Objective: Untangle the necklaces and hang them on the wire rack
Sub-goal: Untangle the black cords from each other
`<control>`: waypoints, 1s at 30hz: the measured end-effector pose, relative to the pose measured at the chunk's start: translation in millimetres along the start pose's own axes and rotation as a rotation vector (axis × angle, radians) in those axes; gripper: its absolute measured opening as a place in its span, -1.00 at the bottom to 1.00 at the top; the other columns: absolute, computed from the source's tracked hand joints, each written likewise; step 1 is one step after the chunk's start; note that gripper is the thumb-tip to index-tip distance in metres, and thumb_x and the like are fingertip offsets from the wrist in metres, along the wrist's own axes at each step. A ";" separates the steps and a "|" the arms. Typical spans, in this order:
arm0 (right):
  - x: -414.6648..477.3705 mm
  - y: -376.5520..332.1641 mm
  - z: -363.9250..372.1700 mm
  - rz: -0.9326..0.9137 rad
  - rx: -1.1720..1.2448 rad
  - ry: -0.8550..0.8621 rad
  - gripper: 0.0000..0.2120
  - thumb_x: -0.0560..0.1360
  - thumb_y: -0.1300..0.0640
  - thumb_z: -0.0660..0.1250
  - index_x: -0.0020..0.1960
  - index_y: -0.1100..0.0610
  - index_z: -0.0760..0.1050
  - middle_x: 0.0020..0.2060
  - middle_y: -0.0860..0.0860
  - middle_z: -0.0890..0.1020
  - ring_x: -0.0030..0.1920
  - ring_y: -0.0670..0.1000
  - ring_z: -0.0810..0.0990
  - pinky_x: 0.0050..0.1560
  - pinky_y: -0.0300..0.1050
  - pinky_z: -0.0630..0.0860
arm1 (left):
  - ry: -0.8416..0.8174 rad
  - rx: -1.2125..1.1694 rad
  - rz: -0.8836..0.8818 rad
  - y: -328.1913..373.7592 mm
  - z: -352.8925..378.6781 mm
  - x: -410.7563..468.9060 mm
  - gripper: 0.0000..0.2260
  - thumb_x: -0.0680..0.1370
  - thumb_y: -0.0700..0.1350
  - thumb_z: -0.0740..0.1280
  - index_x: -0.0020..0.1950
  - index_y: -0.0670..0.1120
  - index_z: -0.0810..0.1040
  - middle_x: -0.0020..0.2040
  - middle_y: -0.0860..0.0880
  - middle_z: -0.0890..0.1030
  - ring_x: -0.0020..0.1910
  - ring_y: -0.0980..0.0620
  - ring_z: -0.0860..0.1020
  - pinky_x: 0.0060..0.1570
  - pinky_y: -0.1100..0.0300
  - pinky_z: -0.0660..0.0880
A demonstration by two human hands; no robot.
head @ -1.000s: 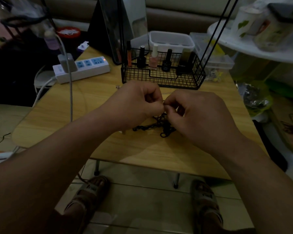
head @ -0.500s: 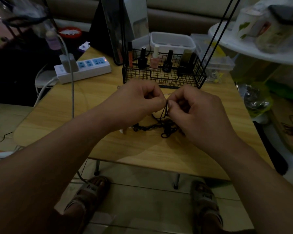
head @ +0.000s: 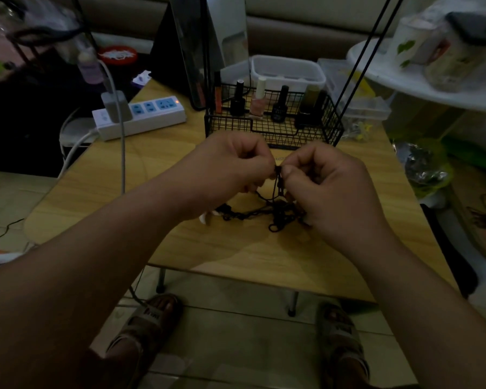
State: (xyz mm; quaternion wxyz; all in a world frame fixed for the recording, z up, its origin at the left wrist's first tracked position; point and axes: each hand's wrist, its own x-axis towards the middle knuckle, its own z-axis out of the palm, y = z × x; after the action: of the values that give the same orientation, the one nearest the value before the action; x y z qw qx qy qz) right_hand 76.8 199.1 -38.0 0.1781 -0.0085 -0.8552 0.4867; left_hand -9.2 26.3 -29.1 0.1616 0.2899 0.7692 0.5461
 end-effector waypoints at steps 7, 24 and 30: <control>-0.4 -0.8 -3.9 0.016 -0.028 -0.083 -0.95 0.57 0.14 0.43 -0.01 -0.01 0.61 -0.20 -0.12 0.66 -0.22 -0.14 0.63 -0.32 -0.34 0.49 | 0.023 0.079 0.011 -2.7 -0.1 -0.4 -0.95 0.53 -0.21 0.41 -0.12 -0.15 0.64 -0.31 0.02 0.57 -0.30 0.10 0.50 -0.22 0.08 0.48; -2.1 0.1 -10.1 -0.126 -0.151 -0.085 -0.91 0.55 0.20 0.46 -0.10 0.04 0.65 -0.28 -0.12 0.64 -0.32 -0.18 0.60 -0.35 -0.36 0.45 | -0.013 0.131 0.029 0.5 2.0 -3.1 -0.95 0.54 -0.21 0.39 -0.10 -0.13 0.64 -0.29 0.02 0.58 -0.30 0.12 0.50 -0.26 0.18 0.47; 2.8 -0.7 -8.9 0.002 0.155 0.003 -0.90 0.58 0.24 0.42 -0.09 0.09 0.65 -0.24 0.09 0.70 -0.26 0.01 0.67 -0.27 -0.08 0.59 | 0.002 -0.160 -0.065 6.5 4.1 -2.2 -0.84 0.58 -0.26 0.32 -0.17 -0.09 0.58 -0.29 -0.01 0.57 -0.27 0.07 0.53 -0.17 0.17 0.50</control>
State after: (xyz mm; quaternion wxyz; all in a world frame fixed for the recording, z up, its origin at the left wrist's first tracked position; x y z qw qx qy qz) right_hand 77.1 206.7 -32.5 0.1793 0.0038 -0.8147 0.5514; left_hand -3.4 29.5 -24.6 0.2012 0.2506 0.7323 0.6004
